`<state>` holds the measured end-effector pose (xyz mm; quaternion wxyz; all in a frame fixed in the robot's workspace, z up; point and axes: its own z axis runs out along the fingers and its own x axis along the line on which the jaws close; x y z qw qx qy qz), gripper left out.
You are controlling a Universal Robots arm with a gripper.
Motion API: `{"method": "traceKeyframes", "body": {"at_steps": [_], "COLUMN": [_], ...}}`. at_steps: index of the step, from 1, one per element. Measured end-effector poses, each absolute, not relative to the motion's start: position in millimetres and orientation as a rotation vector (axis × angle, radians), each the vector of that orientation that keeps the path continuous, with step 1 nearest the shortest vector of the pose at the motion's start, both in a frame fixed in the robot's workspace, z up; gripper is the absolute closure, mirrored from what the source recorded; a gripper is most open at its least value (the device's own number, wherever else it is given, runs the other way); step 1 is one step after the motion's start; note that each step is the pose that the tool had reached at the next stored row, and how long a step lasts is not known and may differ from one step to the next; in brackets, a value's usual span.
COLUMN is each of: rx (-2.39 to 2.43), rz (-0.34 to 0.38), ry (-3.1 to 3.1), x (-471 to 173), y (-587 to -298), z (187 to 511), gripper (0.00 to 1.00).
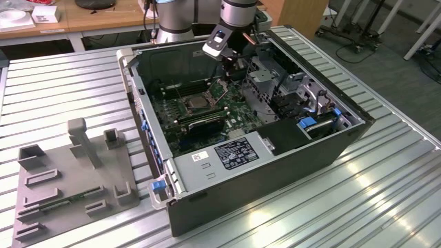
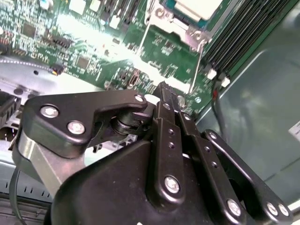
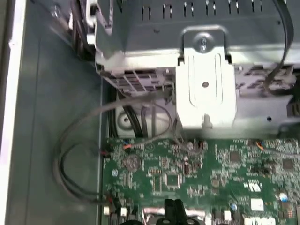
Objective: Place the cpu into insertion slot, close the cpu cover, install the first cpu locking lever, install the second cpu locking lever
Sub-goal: 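Close the cpu cover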
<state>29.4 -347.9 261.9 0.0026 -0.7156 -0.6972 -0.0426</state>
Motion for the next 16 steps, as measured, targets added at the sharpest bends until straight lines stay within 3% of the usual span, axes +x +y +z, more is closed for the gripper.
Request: {"method": "traceKeyframes", "body": {"at_steps": [16], "rx": [-2.244], "rz": [-0.133], "ry": [-2.187], "x": [39], "y": [-348], "z": [246], "gripper": [0.89]}}
